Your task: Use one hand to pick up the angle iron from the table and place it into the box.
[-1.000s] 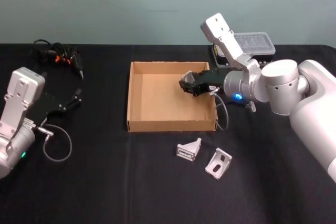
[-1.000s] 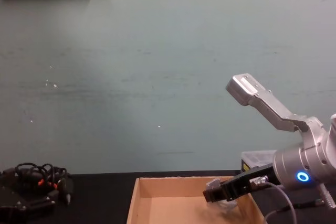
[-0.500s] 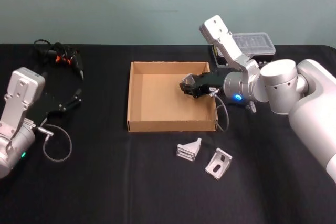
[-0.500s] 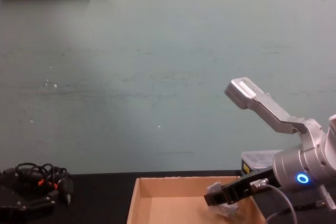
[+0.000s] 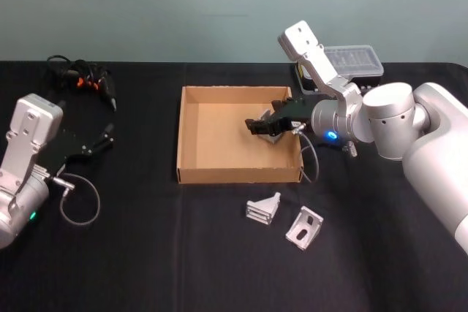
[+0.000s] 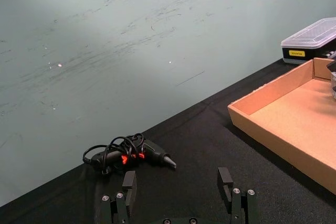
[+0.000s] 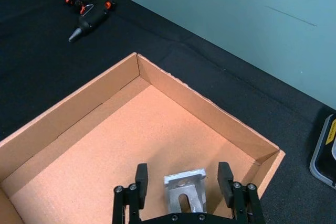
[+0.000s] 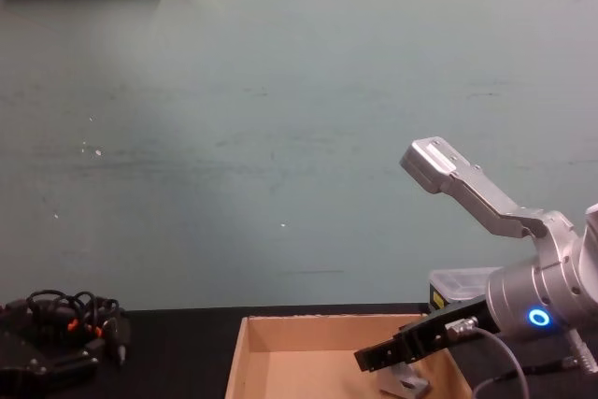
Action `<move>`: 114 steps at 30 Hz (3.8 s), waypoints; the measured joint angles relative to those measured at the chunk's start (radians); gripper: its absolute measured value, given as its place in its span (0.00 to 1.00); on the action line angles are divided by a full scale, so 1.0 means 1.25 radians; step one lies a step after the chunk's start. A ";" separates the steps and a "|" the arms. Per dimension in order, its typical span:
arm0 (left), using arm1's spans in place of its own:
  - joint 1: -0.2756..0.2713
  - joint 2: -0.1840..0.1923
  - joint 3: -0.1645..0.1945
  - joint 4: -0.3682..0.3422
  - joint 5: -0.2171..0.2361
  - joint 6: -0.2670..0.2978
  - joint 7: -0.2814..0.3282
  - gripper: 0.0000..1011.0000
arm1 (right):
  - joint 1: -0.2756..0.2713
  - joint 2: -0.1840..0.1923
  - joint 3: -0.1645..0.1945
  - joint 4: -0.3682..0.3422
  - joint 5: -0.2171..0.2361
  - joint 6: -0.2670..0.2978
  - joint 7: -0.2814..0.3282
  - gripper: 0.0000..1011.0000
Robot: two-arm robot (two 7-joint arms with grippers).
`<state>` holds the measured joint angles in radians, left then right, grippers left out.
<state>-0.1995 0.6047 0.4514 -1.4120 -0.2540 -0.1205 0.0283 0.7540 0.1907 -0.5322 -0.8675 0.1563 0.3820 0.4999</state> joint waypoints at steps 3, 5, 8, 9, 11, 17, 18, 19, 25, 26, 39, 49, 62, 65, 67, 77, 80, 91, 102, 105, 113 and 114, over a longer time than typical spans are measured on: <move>0.000 0.000 0.000 0.000 0.000 0.000 0.000 1.00 | 0.000 0.000 0.000 0.000 0.000 0.000 0.000 0.91; 0.000 0.000 0.000 0.000 0.000 0.000 0.000 1.00 | 0.000 0.000 0.000 0.000 0.000 0.000 0.000 0.96; 0.000 0.000 0.000 0.000 0.000 0.000 0.000 1.00 | 0.000 0.000 0.000 -0.001 0.001 0.000 -0.001 0.99; 0.000 0.000 0.000 0.000 0.000 0.000 0.000 1.00 | 0.000 0.001 0.000 -0.001 0.001 0.000 -0.001 0.99; 0.000 0.000 0.000 0.000 0.000 0.000 0.000 1.00 | 0.000 0.001 0.000 -0.001 0.001 0.000 -0.001 0.99; 0.000 0.000 0.000 0.000 0.000 0.000 0.000 1.00 | -0.011 0.007 0.005 -0.022 0.002 -0.007 -0.001 0.99; 0.000 0.000 0.000 0.000 0.000 0.000 0.000 1.00 | -0.020 0.012 0.010 -0.039 0.003 -0.011 -0.002 0.99; 0.000 0.000 0.000 0.000 0.000 0.000 0.000 1.00 | -0.025 0.015 0.012 -0.048 0.004 -0.013 -0.002 0.99; 0.000 0.000 0.000 0.000 0.000 0.000 0.000 1.00 | -0.066 0.047 0.033 -0.142 0.025 -0.006 0.004 0.99; 0.000 0.000 0.000 0.000 0.000 0.000 0.000 1.00 | -0.077 0.057 0.037 -0.170 0.031 0.001 0.007 0.99; 0.000 0.000 0.000 0.000 0.000 0.000 0.000 1.00 | -0.225 0.216 0.053 -0.501 0.088 0.158 0.050 0.99; 0.000 0.000 0.000 0.000 0.000 0.000 0.000 1.00 | -0.371 0.329 0.109 -0.678 0.155 0.226 0.050 0.99; 0.000 0.000 0.000 0.000 0.000 0.000 0.000 1.00 | -0.452 0.413 0.096 -0.756 0.167 0.240 0.035 0.99; 0.000 0.000 0.000 0.000 0.000 0.000 0.000 1.00 | -0.452 0.418 0.084 -0.754 0.163 0.240 0.035 0.99; 0.000 0.000 0.000 0.000 0.000 0.000 0.000 1.00 | -0.449 0.421 0.072 -0.748 0.160 0.240 0.034 0.99; 0.000 0.000 0.000 0.000 0.000 0.000 0.000 1.00 | -0.422 0.411 0.040 -0.713 0.148 0.230 0.016 0.99; 0.000 0.000 0.000 0.000 0.000 0.000 0.000 1.00 | -0.417 0.405 0.035 -0.705 0.147 0.226 0.011 0.99; 0.000 0.000 0.000 0.000 0.000 0.000 0.000 1.00 | -0.412 0.387 0.032 -0.684 0.152 0.212 -0.002 0.99; 0.000 0.000 0.000 0.000 0.000 0.000 0.000 1.00 | -0.403 0.373 0.029 -0.659 0.159 0.203 -0.008 0.99; 0.000 0.000 0.000 0.000 0.000 0.000 0.000 1.00 | -0.399 0.373 0.026 -0.656 0.159 0.204 -0.008 0.99; 0.000 0.000 0.000 0.000 0.000 0.000 0.000 1.00 | -0.398 0.372 0.025 -0.655 0.159 0.205 -0.008 0.99; 0.000 0.000 0.000 0.000 0.000 0.000 0.000 1.00 | -0.398 0.372 0.025 -0.655 0.159 0.205 -0.008 0.99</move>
<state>-0.1995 0.6047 0.4514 -1.4120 -0.2539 -0.1205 0.0283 0.2565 0.6563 -0.5008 -1.6866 0.3551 0.6383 0.4904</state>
